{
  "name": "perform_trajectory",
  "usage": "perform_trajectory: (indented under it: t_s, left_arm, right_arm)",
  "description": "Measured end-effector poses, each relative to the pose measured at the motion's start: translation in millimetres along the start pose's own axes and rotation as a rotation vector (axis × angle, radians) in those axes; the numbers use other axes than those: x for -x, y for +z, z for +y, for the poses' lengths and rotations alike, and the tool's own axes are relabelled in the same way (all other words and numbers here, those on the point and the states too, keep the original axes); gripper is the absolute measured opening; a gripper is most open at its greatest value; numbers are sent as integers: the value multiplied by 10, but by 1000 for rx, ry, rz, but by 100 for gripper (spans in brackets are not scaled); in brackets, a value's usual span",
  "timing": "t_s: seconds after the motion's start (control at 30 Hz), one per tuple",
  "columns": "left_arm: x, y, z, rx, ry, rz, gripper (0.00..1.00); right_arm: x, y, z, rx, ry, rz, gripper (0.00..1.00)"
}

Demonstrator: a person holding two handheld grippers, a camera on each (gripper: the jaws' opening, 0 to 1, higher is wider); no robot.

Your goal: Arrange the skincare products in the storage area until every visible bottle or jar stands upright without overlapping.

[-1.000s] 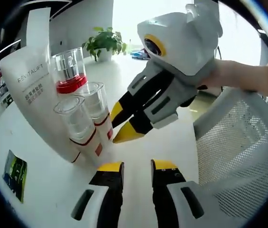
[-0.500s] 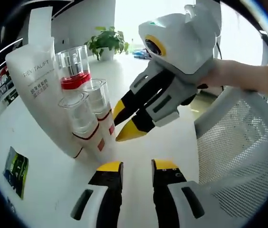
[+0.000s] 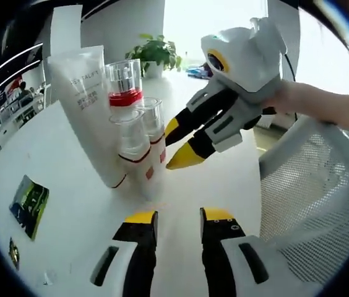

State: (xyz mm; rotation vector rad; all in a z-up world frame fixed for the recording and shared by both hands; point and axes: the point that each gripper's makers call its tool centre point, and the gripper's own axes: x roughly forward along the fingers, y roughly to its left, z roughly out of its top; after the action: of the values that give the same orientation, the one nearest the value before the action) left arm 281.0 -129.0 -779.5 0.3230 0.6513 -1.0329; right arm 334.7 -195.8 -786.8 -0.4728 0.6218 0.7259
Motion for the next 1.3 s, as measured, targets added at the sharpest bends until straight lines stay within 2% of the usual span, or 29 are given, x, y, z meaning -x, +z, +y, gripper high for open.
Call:
perform_trajectory:
  t_s: [0.3, 0.43, 0.67, 0.77, 0.87, 1.13, 1.2, 1.3]
  left_arm:
    - [210, -89, 68, 52, 53, -27, 26]
    - [265, -140, 46, 59, 67, -21, 27]
    - [435, -160, 129, 99, 113, -41, 28]
    - [555, -174, 228, 120, 165, -62, 31]
    - [649, -204, 302, 163, 194, -81, 32]
    - [903, -238, 476, 193, 279, -120, 44]
    - [963, -237, 532, 225, 298, -141, 47]
    - [1062, -243, 613, 259, 336, -172, 52]
  right_arm:
    - [54, 4, -28, 21, -21, 2, 29]
    - [68, 6, -62, -12, -28, -6, 33]
    - [98, 55, -58, -56, -27, -30, 44]
    - [109, 106, -20, -103, -3, -61, 48]
    - [107, 120, -11, -105, 0, -69, 50]
    - [114, 127, 23, -101, 8, -67, 58]
    - [97, 83, 34, -93, 8, -41, 61]
    - [103, 104, 30, -103, 7, -56, 65]
